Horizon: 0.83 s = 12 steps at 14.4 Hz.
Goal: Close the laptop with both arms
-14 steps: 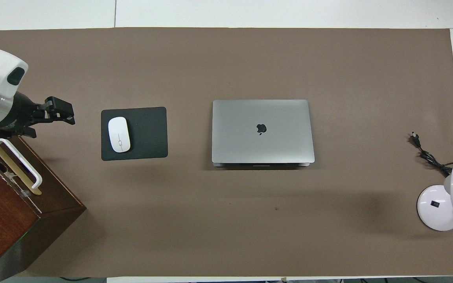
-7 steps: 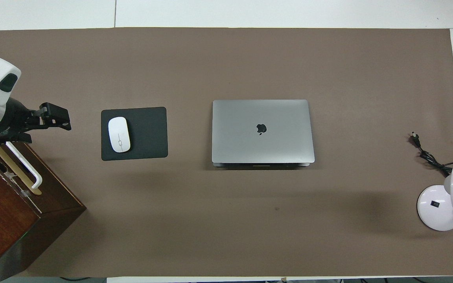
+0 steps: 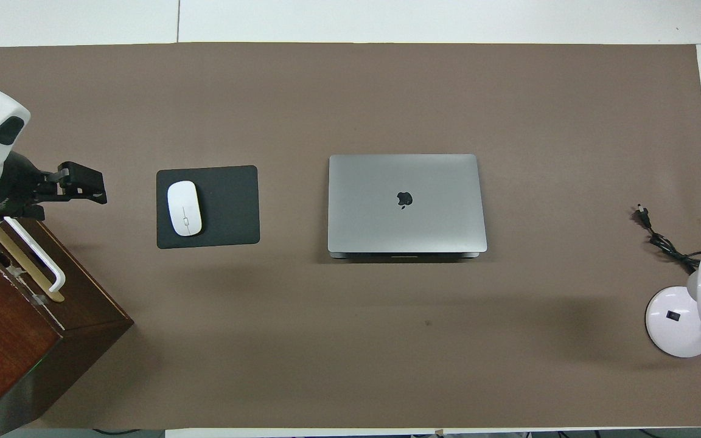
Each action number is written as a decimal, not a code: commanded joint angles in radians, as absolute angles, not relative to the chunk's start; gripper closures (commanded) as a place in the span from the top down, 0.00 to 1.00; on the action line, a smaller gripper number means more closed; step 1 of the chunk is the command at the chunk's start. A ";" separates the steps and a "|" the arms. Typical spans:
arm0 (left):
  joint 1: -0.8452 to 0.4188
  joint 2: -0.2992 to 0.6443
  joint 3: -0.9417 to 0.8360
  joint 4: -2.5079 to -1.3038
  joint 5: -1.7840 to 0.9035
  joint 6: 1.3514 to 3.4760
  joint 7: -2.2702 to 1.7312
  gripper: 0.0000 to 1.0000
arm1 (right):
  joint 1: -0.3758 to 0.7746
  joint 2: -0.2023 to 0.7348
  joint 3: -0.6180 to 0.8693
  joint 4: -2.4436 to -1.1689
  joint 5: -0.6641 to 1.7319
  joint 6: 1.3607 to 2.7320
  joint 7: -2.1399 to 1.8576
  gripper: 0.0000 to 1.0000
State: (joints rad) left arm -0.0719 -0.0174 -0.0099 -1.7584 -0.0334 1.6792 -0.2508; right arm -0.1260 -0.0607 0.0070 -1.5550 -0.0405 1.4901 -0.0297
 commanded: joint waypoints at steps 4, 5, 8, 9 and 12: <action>-0.080 -0.031 -0.028 -1.793 -0.018 1.668 -0.236 1.00 | -0.152 -0.087 0.028 -1.583 -0.058 1.494 -0.063 1.00; -0.081 -0.031 -0.026 -1.798 -0.018 1.660 -0.235 1.00 | -0.152 -0.087 0.028 -1.583 -0.058 1.493 -0.061 1.00; -0.081 -0.028 -0.021 -1.787 -0.018 1.649 -0.230 1.00 | -0.152 -0.087 0.028 -1.583 -0.058 1.493 -0.060 1.00; -0.083 -0.025 -0.023 -1.778 -0.018 1.634 -0.230 1.00 | -0.152 -0.087 0.028 -1.583 -0.058 1.493 -0.060 1.00; -0.081 -0.029 -0.028 -1.766 -0.018 1.582 -0.230 1.00 | -0.152 -0.087 0.028 -1.583 -0.057 1.493 -0.055 1.00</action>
State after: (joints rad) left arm -0.0729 -0.0166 -0.0309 -1.7732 -0.0334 1.6293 -0.2425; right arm -0.1260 -0.0617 0.0070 -1.5550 -0.0405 1.4901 -0.0298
